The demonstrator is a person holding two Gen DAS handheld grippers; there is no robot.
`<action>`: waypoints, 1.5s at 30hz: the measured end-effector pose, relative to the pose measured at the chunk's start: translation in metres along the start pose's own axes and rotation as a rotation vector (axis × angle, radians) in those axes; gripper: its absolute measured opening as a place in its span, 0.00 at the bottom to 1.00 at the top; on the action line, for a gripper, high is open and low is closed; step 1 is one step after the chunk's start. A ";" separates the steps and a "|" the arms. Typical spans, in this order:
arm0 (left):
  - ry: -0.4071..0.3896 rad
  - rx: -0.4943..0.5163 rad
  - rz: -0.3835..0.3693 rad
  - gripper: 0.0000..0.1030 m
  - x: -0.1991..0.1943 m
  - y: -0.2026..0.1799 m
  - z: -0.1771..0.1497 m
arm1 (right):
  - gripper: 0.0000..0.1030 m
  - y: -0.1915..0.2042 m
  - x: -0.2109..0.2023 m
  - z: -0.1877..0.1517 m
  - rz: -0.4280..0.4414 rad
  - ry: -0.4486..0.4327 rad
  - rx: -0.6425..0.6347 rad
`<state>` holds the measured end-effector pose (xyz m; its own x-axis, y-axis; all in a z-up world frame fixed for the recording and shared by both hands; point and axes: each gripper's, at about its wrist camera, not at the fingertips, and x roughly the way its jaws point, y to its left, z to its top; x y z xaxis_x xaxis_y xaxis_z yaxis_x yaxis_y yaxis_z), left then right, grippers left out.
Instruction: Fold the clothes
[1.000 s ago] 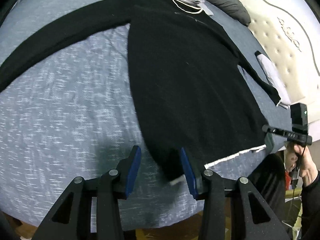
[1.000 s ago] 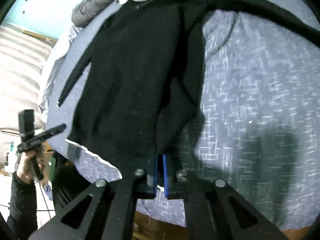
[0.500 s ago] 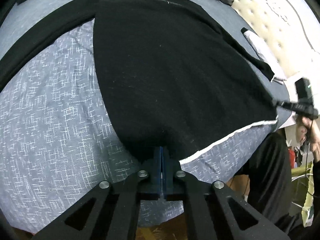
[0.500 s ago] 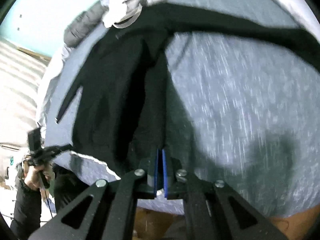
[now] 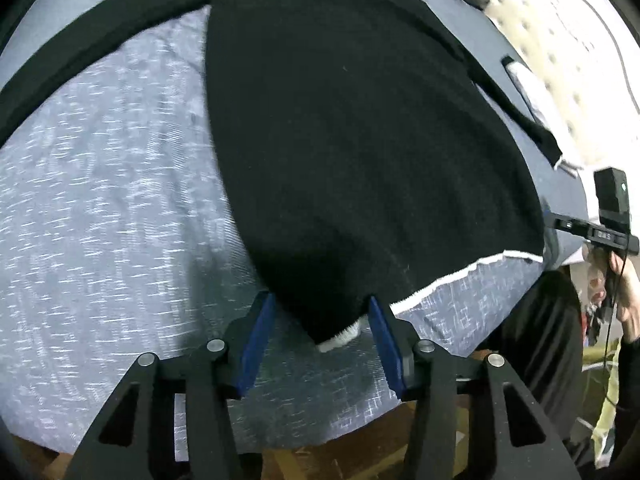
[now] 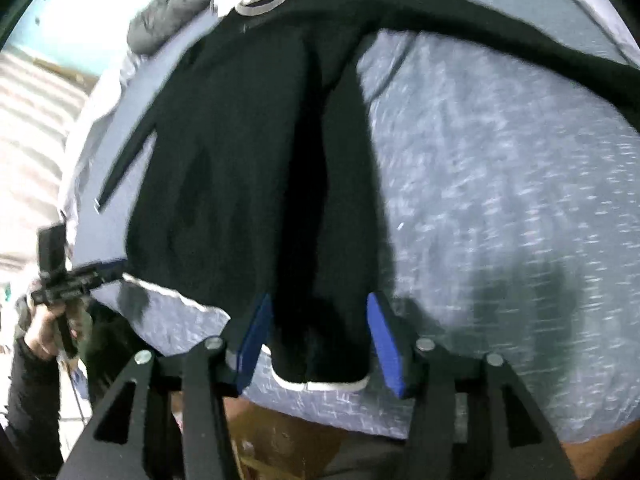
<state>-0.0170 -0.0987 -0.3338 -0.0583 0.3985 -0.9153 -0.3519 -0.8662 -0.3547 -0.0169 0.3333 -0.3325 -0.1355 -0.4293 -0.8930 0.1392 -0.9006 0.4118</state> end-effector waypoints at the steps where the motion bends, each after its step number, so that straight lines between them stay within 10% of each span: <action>1: 0.003 0.004 0.000 0.32 0.002 -0.001 0.000 | 0.49 0.001 0.004 0.000 -0.013 0.007 0.000; 3: 0.005 0.016 0.001 0.07 0.003 -0.004 0.000 | 0.35 0.003 0.008 -0.001 -0.024 0.004 -0.001; 5: -0.006 0.036 0.000 0.04 -0.001 -0.008 0.000 | 0.09 0.004 0.003 -0.002 -0.014 -0.017 -0.005; 7: -0.027 0.055 0.001 0.04 -0.012 -0.013 -0.001 | 0.04 0.002 -0.007 -0.002 -0.006 -0.042 0.002; 19: -0.125 0.146 -0.017 0.03 -0.105 -0.028 -0.023 | 0.03 -0.018 -0.088 -0.026 0.058 -0.150 0.027; 31: -0.035 0.099 0.021 0.05 -0.066 -0.013 -0.044 | 0.06 -0.027 -0.066 -0.030 0.019 -0.098 0.033; 35: -0.061 0.074 0.065 0.32 -0.066 -0.006 -0.034 | 0.37 -0.018 -0.068 -0.016 0.075 -0.146 0.026; 37: -0.075 0.050 0.074 0.49 -0.063 -0.002 -0.027 | 0.37 -0.006 -0.052 -0.008 0.080 -0.110 -0.005; 43: -0.069 0.006 0.063 0.49 -0.046 0.008 -0.017 | 0.37 0.009 -0.005 -0.002 0.011 -0.001 -0.080; 45: -0.068 0.002 0.062 0.49 -0.043 0.009 -0.018 | 0.05 0.008 -0.004 -0.004 0.006 -0.006 -0.086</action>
<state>-0.0008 -0.1291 -0.3011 -0.1431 0.3640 -0.9203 -0.3475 -0.8892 -0.2977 -0.0111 0.3281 -0.3261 -0.1400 -0.4350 -0.8895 0.2234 -0.8890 0.3996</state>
